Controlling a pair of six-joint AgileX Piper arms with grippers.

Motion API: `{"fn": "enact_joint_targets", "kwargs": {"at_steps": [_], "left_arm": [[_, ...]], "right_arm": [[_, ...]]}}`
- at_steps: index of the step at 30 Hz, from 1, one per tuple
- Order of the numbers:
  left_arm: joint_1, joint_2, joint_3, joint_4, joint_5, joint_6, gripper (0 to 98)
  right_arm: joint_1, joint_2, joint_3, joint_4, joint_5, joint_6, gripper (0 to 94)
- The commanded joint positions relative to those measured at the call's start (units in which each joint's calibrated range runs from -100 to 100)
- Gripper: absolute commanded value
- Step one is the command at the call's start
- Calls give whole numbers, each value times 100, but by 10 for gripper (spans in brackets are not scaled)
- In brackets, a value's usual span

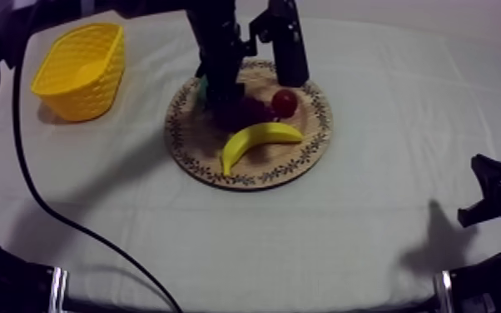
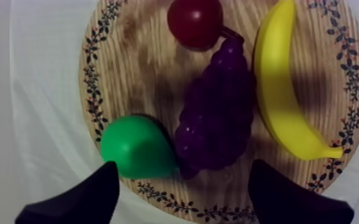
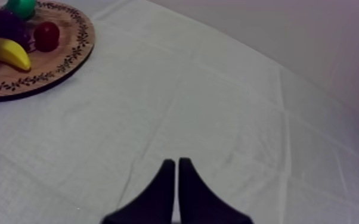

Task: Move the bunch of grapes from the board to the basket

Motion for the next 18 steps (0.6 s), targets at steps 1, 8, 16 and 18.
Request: {"fn": "enact_joint_targets", "kwargs": {"at_steps": [1,8,16,18], "left_arm": [[9,83,-36,-13,1,9,809],[59,338,-203,-97,0,48,813],[85,555,-316,-189,0,66,806],[86,600,-327,-218,0,72,805]], "right_arm": [[2,-1,-2,0,-1,1,3],[2,-1,-2,0,-1,1,3],[2,-1,-2,0,-1,1,3],[2,-1,-2,0,-1,1,3]]}}
